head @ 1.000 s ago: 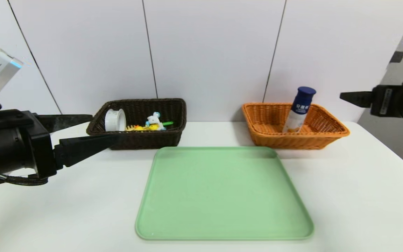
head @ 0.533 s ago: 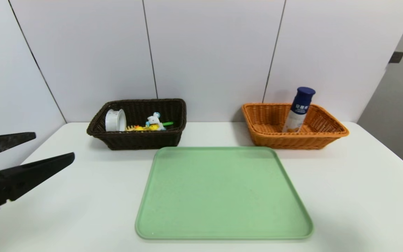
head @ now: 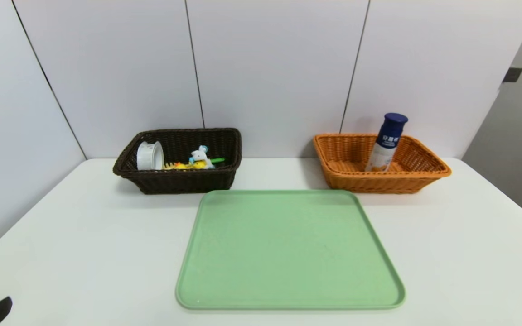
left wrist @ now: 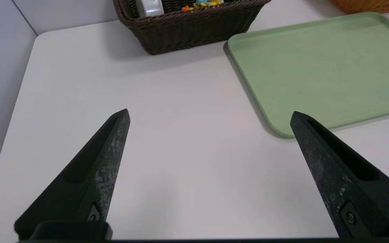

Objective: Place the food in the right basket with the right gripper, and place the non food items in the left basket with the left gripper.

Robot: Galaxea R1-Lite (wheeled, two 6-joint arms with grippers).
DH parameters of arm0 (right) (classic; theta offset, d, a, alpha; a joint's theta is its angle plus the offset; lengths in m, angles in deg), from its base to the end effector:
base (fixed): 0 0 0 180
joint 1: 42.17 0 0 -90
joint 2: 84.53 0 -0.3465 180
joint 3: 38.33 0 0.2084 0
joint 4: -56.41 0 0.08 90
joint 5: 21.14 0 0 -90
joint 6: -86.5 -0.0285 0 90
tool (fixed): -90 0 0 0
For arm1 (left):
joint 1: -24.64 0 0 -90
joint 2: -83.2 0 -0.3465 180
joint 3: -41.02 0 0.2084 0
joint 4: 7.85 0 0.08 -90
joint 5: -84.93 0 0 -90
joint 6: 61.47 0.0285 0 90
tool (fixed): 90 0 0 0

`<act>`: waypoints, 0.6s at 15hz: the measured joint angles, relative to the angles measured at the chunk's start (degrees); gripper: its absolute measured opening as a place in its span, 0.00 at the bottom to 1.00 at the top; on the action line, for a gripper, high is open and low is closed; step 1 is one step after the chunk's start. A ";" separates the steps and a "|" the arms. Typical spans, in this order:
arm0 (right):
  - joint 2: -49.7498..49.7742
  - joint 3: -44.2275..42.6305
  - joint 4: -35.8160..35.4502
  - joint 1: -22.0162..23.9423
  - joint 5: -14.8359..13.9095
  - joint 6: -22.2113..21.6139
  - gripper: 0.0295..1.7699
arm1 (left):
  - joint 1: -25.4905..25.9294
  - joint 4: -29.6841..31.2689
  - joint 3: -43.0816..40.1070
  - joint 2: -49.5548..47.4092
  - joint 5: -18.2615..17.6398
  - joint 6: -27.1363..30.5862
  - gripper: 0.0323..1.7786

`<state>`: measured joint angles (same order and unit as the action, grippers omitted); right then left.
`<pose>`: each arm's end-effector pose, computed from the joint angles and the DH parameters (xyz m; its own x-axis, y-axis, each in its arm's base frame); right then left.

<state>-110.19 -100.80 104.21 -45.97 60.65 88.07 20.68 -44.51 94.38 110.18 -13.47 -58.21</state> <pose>-0.0389 -0.0067 0.2543 0.9789 -0.0781 -0.1887 0.0690 0.9961 -0.0541 -0.0159 -0.0031 0.2305 0.9610 -0.2130 -0.1765 0.2215 0.9747 0.0299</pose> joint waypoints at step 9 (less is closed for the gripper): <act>9.57 1.82 4.50 0.15 0.74 0.00 0.96 | 4.47 -7.08 -5.73 -14.97 -0.22 4.14 0.95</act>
<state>-100.62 -98.98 108.71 -45.83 61.40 88.07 25.15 -51.60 88.65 95.21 -13.68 -54.06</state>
